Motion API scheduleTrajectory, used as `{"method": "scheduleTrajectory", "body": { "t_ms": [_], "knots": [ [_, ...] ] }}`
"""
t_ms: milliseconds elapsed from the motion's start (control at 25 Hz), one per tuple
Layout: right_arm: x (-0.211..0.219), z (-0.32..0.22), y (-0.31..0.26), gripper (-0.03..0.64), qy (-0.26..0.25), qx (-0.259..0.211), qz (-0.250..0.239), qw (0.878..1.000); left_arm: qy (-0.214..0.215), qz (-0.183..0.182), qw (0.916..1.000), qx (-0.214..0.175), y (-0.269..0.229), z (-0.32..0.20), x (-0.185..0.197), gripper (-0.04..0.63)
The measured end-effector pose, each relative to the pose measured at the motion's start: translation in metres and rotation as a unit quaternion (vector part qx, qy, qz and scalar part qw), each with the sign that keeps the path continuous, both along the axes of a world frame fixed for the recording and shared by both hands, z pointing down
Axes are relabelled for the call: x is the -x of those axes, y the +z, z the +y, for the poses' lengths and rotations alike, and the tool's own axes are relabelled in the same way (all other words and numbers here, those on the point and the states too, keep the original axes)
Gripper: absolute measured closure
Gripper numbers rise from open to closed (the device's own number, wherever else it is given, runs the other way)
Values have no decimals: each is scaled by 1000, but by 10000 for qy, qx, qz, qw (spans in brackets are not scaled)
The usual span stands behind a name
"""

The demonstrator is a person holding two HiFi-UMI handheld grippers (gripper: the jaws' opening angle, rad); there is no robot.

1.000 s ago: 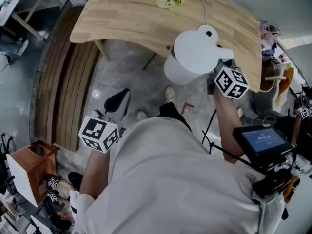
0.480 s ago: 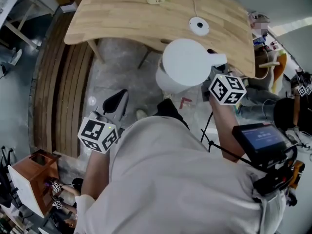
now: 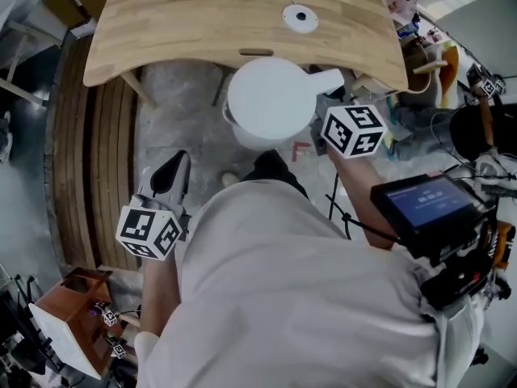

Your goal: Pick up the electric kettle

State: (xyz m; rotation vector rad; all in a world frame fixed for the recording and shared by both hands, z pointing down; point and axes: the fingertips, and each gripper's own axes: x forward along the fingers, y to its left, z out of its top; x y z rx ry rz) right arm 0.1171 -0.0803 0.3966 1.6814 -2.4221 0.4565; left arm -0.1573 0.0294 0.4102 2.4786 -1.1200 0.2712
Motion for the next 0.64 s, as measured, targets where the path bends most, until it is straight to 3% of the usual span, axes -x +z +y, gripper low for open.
{"method": "scheduleTrajectory", "body": {
  "t_ms": [360,640],
  "knots": [
    [11,1,-2,517,-103,-8,-27,9999,37,-27,10000,49,0,1,0,588],
    [5,-26,-5,517,-144,11,-51,9999,43,-61,9999,85,-1,-28,-12,588]
  ]
}}
